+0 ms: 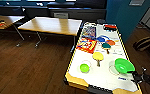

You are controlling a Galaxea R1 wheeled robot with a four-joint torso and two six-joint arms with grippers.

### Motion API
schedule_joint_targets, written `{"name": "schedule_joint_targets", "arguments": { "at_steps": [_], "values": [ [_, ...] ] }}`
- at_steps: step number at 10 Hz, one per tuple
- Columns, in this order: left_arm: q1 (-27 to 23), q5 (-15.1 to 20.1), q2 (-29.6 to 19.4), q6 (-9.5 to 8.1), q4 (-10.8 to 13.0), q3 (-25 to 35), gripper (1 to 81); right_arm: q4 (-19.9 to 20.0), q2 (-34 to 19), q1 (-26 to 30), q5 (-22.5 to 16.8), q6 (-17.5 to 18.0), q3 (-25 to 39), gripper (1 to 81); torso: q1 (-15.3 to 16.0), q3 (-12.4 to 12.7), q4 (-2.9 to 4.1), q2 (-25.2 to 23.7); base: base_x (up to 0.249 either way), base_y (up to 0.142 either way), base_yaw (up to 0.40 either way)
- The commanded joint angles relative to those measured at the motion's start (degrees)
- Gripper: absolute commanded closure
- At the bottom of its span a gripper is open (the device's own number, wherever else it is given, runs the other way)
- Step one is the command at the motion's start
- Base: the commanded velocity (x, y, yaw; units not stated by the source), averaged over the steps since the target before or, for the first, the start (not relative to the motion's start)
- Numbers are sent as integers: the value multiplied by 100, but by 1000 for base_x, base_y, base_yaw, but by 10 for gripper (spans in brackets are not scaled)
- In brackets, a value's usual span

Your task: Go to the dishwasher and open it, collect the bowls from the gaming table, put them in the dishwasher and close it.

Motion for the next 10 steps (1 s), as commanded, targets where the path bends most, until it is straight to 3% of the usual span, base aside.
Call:
{"name": "schedule_joint_targets", "arguments": {
  "at_steps": [1, 5, 10],
  "values": [
    [-167, 347, -127, -24, -22, 107, 10, 62, -424, 820, -170, -34, 165, 10, 0, 0, 0, 0, 0, 0, 0],
    [-167, 347, -91, -24, -13, 98, 10, 44, -740, 812, -170, -34, 253, 10, 0, 0, 0, 0, 0, 0, 0],
    [-167, 347, -91, -24, -22, 107, 10, 35, -574, 785, -161, -34, 226, 10, 0, 0, 0, 0, 0, 0, 0]
  ]
}}
